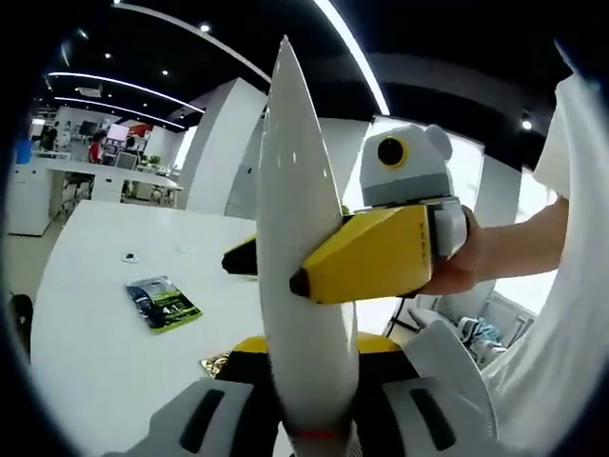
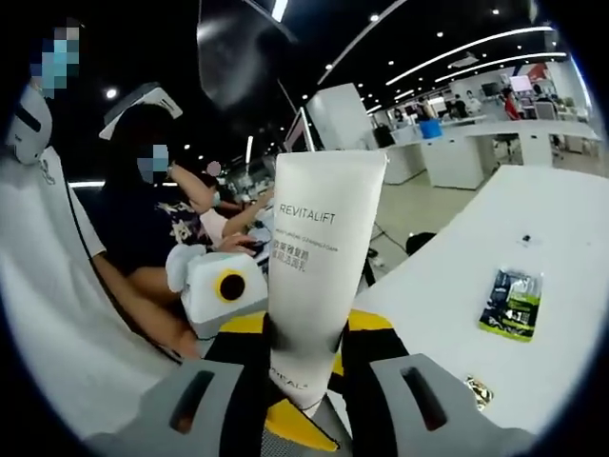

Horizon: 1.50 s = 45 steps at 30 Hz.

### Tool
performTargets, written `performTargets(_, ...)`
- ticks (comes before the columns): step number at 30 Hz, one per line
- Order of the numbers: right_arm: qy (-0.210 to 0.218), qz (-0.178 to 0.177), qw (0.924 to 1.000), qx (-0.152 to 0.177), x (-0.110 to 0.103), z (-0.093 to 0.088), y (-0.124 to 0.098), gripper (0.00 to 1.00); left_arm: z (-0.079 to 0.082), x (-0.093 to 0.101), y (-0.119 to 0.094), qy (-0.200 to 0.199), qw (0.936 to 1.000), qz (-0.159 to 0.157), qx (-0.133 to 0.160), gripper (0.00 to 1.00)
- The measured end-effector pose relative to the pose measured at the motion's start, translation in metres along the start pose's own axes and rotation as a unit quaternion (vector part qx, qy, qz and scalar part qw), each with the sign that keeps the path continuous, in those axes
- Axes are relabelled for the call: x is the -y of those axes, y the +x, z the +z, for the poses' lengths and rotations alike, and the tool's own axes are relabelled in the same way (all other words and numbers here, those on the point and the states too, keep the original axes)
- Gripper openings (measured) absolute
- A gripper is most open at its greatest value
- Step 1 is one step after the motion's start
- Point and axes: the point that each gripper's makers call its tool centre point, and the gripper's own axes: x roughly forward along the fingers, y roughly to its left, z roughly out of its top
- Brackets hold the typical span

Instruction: Arrange the skincare products in the storage area until every visible bottle or jar stands upright without overlapping.

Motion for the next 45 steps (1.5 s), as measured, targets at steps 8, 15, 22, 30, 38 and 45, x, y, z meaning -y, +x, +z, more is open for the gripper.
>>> performTargets(8,-0.007,-0.025,0.9997,0.003,0.007,-0.002,0.003,0.24,0.004,-0.013,-0.002,-0.003,0.9993,0.035,0.009,0.28)
performTargets(15,-0.007,-0.028,0.9996,0.003,0.010,-0.001,0.003,0.25,0.005,-0.015,-0.002,-0.003,0.9990,0.043,0.010,0.28)
performTargets(22,-0.012,-0.042,0.9990,0.008,0.014,0.001,0.004,0.24,0.005,-0.022,-0.003,-0.003,0.9980,0.061,0.012,0.30)
performTargets(30,-0.011,-0.073,0.9970,0.025,0.028,0.009,0.003,0.24,0.003,-0.038,-0.006,-0.009,0.9940,0.109,0.009,0.33)
performTargets(38,-0.019,-0.096,0.9941,0.045,0.045,0.027,-0.006,0.24,-0.003,-0.055,-0.017,0.091,0.9788,0.176,-0.054,0.35)
performTargets(45,-0.020,-0.121,0.9908,0.056,0.065,0.039,-0.014,0.24,-0.011,-0.071,-0.027,0.182,0.9543,0.214,-0.102,0.30)
